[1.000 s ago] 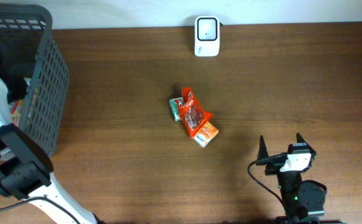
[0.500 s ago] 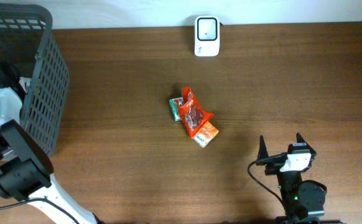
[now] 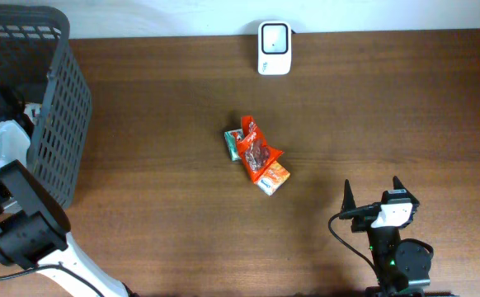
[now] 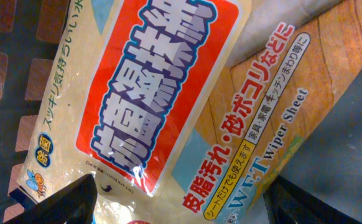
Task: Scan the item barcode
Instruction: 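Reach into the basket and grasp the yellow wet-wipes pack, then carry the yellow wipes pack out and drop it near the scanner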
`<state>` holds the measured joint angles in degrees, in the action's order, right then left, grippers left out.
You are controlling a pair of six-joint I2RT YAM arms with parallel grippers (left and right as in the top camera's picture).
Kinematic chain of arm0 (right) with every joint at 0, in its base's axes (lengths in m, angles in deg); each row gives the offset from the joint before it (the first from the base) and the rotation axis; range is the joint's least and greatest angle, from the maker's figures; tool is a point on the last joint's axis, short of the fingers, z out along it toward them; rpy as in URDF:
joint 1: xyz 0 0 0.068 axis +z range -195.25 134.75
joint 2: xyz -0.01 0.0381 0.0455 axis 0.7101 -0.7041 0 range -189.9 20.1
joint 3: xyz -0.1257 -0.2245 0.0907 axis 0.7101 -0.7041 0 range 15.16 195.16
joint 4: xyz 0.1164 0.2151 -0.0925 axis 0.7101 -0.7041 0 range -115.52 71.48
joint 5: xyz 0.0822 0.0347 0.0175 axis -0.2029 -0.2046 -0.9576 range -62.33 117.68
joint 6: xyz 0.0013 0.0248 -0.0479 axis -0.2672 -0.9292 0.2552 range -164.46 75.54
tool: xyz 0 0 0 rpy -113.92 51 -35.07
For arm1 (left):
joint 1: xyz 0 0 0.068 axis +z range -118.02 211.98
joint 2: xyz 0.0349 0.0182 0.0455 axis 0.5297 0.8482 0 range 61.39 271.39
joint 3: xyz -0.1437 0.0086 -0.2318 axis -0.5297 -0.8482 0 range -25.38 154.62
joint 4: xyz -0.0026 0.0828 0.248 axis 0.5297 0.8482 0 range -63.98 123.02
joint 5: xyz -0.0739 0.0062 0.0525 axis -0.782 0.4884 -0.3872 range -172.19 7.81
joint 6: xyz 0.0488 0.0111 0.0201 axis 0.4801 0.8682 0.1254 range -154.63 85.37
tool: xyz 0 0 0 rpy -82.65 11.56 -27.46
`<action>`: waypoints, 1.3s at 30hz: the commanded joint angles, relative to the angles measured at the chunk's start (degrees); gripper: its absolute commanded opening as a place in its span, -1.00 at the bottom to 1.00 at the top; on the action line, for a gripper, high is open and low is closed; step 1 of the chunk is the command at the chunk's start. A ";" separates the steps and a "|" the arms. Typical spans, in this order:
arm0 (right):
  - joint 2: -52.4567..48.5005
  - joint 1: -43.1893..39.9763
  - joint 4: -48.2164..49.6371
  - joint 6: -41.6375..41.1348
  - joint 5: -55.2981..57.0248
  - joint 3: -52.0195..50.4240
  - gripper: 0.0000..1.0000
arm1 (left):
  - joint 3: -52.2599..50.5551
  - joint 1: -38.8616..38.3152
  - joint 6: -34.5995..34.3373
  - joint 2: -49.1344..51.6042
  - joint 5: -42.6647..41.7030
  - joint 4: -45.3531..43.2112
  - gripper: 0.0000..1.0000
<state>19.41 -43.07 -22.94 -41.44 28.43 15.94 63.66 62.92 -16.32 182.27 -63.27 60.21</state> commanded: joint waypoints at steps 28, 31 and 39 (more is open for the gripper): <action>0.33 -0.33 -0.22 -0.02 0.28 -0.46 0.97 | 6.58 1.60 -11.93 -15.76 -25.27 0.98 -1.00; 0.33 -0.33 -0.22 -0.02 0.28 -0.46 0.97 | 6.60 1.60 -13.57 -23.82 -28.79 -2.19 -1.00; 0.33 -0.33 -0.22 -0.02 0.31 -0.46 0.97 | 6.60 1.14 -17.62 -40.35 -43.21 -5.95 -1.00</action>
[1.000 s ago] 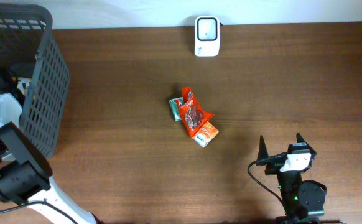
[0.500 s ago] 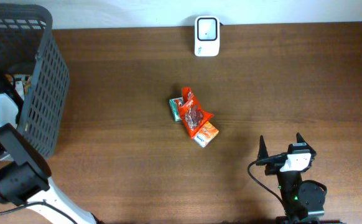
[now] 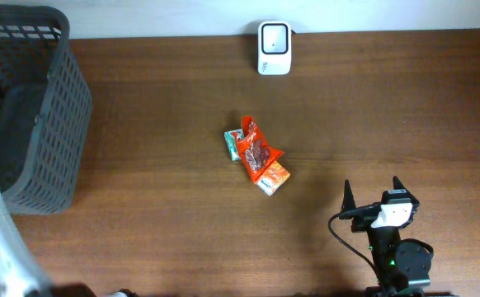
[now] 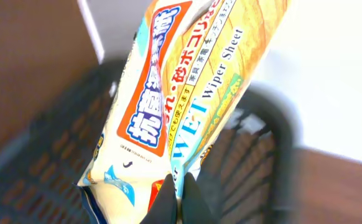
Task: Scan the item barcode
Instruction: 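Carry the yellow wipes pack out and drop it near the scanner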
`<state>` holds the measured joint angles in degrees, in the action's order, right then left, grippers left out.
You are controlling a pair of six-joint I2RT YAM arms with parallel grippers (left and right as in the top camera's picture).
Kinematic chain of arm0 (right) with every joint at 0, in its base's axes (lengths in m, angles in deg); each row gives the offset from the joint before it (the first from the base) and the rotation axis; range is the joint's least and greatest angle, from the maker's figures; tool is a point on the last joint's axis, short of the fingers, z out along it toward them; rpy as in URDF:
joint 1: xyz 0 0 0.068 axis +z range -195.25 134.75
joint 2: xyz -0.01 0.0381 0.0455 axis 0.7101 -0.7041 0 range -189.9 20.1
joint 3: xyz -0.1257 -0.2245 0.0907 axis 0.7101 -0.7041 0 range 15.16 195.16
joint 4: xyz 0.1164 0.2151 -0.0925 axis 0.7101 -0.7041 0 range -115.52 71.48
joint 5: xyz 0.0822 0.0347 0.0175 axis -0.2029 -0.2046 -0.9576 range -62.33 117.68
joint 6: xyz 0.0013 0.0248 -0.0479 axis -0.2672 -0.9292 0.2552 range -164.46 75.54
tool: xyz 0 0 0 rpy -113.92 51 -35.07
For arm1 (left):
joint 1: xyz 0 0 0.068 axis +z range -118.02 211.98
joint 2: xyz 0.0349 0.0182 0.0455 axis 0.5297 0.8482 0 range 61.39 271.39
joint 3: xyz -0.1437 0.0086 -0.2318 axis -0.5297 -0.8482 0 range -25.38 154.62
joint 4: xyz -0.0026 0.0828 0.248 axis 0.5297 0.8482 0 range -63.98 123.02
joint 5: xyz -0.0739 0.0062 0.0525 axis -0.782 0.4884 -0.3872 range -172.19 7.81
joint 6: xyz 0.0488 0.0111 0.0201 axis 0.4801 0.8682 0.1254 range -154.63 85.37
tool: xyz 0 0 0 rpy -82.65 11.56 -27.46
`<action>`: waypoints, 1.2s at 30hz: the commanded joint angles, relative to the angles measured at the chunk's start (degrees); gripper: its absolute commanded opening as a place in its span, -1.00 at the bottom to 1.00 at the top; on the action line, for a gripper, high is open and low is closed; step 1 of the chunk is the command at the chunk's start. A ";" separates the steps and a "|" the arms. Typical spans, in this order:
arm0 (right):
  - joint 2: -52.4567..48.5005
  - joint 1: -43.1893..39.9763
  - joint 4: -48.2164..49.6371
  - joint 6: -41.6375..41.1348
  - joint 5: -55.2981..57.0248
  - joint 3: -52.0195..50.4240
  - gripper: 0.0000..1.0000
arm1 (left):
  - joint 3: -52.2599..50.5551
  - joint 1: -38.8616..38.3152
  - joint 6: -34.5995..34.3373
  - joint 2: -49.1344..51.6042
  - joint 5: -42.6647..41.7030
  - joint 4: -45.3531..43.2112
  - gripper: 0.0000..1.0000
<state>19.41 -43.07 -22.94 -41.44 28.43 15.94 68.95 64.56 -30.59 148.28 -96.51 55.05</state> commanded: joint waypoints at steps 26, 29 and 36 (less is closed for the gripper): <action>0.33 -0.33 -0.22 -0.02 0.28 -0.46 0.97 | -3.02 -54.88 -4.70 17.90 -5.55 20.09 -1.00; 0.33 -0.33 -0.22 -0.02 0.31 -0.46 0.97 | -3.02 -57.20 -4.70 22.16 -5.57 19.87 -1.00; 0.33 -0.33 -0.22 -0.02 0.28 -0.46 0.97 | -0.20 -58.73 -4.72 21.97 -6.01 21.38 -0.60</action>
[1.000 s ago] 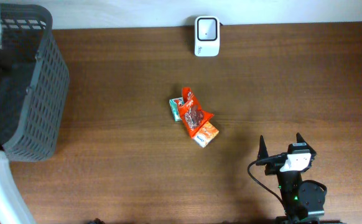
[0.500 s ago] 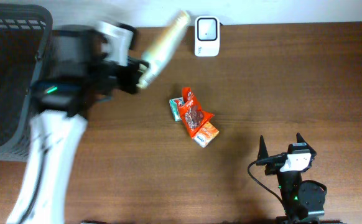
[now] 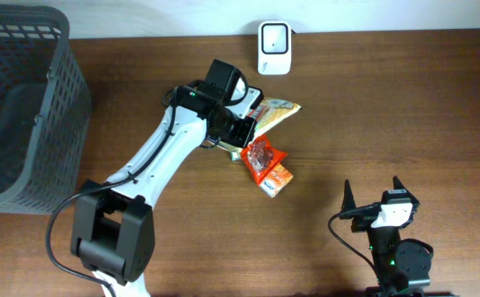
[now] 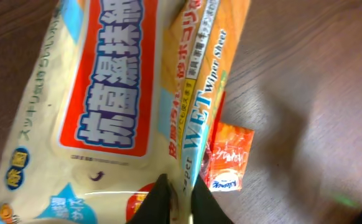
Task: Scan the item barcode
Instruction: 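Carry the yellow wipes pack out and drop it near the scanner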
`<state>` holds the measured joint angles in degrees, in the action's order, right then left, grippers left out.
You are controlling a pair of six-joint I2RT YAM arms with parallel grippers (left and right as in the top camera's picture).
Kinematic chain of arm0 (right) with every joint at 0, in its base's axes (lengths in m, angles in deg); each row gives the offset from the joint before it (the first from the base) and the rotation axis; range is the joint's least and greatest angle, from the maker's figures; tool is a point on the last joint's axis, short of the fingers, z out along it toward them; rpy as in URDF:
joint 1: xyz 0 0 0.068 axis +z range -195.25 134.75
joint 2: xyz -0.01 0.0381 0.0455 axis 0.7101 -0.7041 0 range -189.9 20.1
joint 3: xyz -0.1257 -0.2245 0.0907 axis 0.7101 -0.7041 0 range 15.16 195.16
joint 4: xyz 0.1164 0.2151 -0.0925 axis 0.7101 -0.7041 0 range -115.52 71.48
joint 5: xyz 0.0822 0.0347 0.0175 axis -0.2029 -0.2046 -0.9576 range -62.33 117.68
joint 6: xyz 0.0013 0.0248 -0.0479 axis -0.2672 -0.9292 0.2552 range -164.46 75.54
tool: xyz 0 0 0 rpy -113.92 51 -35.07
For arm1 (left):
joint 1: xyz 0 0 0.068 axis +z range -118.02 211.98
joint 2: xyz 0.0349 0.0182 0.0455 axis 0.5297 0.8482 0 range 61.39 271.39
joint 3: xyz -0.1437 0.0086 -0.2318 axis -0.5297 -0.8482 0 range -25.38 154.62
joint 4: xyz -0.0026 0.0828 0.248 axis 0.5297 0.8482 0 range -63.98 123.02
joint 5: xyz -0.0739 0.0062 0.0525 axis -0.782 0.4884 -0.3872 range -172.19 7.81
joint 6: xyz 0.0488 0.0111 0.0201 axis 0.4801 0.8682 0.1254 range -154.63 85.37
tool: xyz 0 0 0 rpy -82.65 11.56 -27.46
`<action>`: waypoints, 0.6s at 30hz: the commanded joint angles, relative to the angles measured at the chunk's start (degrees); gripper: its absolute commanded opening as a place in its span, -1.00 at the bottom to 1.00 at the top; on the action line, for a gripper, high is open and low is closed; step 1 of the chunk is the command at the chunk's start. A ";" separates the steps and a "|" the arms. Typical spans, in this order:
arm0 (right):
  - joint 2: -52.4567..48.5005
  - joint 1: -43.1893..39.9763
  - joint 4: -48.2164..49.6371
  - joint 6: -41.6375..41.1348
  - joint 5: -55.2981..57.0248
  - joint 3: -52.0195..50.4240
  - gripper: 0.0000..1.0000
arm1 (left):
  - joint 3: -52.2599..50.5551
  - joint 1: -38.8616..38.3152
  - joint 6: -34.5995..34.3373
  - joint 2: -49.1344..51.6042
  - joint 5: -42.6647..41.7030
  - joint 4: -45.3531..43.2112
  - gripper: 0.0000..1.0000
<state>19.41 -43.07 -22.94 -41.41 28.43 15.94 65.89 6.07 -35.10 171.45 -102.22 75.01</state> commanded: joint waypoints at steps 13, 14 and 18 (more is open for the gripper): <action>0.33 -0.33 -0.22 -0.04 0.28 -0.46 0.97 | 24.72 -0.17 -0.17 -9.73 10.51 19.10 0.36; 0.33 -0.33 -0.22 -0.04 0.31 -0.46 0.97 | 25.33 -0.17 -0.17 -10.82 12.63 19.58 0.41; 0.33 -0.33 -0.22 -0.04 0.28 -0.46 0.96 | 25.57 -0.17 -0.17 -15.96 22.51 20.50 0.43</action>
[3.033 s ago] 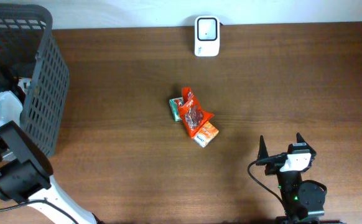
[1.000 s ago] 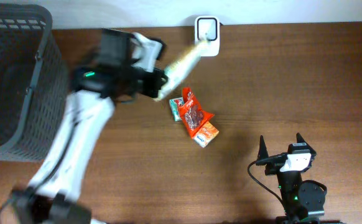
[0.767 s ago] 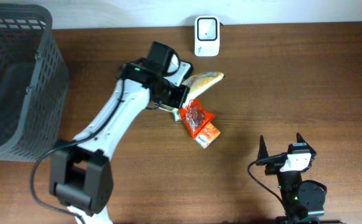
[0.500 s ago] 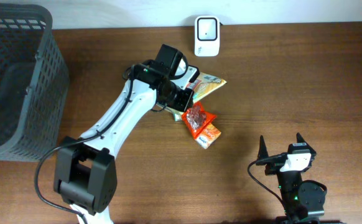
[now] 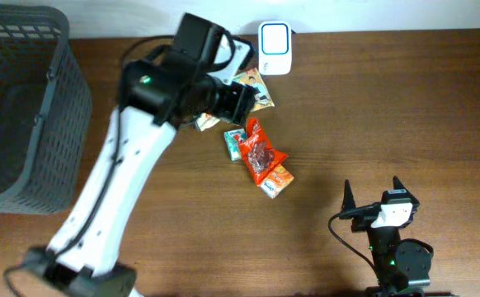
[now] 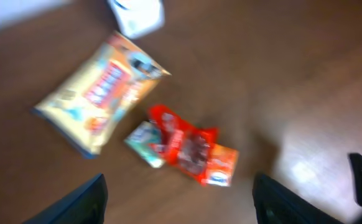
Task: Scan the item barcode
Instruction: 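Carry the yellow wipes pack out and drop it near the scanner, then lower the left gripper onto the red snack bag and grasp it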
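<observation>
The yellow and orange wet-wipe pack [image 6: 100, 102] lies flat on the brown table, just in front of the white barcode scanner [image 5: 274, 37]. In the overhead view my raised left arm hides the middle of the pack [image 5: 256, 89]. High above the pack hangs my left gripper [image 6: 178, 214], open and empty; the overhead view shows this gripper [image 5: 223, 101] as a dark block. The left wrist view is blurred. My right gripper [image 5: 374, 196] rests open at the front right, nothing between its fingers.
A red snack bag [image 5: 262, 155] lies on an orange packet [image 5: 275, 177] and a teal packet [image 5: 232, 143], just in front of the wipe pack. A dark mesh basket [image 5: 58, 107] stands at the far left. The table's back edge meets a white wall behind the scanner.
My left gripper held the wipe pack low over the table by the scanner. Now it is open and high up, and the pack lies on the table. The right arm has not moved.
My left gripper stood open over the wipe pack inside the basket. Then it was shut on the pack, held above the basket. Then it held the pack in front of the scanner. Now the pack lies there and the gripper is open above it.
</observation>
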`<state>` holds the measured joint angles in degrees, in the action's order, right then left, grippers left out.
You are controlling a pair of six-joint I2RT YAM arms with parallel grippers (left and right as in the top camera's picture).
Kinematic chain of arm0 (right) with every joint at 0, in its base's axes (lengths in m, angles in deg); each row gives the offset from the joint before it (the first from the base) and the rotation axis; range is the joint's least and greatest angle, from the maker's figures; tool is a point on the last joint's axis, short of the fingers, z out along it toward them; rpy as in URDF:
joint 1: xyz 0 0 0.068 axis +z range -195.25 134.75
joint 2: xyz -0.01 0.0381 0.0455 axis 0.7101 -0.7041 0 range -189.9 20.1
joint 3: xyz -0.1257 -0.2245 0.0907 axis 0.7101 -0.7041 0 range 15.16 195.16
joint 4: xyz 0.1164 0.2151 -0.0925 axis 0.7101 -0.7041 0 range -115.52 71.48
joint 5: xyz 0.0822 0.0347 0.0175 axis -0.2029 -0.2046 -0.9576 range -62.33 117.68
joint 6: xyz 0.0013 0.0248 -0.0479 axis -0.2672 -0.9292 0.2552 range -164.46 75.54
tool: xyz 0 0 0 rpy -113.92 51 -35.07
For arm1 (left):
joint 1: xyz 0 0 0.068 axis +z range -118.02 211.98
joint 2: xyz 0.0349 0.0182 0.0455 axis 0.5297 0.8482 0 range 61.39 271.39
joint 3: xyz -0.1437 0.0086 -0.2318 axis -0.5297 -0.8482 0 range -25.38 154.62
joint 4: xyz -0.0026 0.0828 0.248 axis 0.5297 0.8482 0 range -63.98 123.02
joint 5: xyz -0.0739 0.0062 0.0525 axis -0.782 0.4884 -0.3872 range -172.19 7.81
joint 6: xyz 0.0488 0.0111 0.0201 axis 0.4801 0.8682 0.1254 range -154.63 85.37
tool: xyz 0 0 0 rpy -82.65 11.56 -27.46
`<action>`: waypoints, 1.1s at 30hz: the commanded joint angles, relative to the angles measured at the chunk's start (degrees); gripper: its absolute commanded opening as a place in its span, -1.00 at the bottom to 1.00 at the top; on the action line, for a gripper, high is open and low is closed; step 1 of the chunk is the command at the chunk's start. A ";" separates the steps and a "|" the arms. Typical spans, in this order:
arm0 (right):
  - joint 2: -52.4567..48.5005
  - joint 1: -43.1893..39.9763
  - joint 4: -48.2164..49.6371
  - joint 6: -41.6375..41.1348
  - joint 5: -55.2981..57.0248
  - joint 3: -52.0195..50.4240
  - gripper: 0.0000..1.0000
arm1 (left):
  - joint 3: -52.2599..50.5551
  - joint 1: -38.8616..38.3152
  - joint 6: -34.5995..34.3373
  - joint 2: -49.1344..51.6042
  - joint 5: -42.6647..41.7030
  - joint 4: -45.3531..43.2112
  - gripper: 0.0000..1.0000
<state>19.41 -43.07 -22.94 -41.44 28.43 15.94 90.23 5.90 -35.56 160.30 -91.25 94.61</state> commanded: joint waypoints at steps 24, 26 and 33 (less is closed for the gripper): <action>0.33 -0.33 -0.22 -0.02 0.28 -0.46 0.97 | 0.90 21.75 -3.76 -6.78 9.73 4.13 0.84; 0.33 -0.33 -0.22 -0.02 0.28 -0.46 0.97 | 0.90 21.75 -3.76 -6.78 2.21 3.82 0.95; 0.33 -0.33 -0.22 -0.02 0.28 -0.46 0.97 | 0.68 19.28 -2.10 -5.88 -16.22 4.50 0.99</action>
<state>19.41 -43.07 -22.94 -41.44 28.43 15.94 90.67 27.14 -38.99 153.66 -98.50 98.04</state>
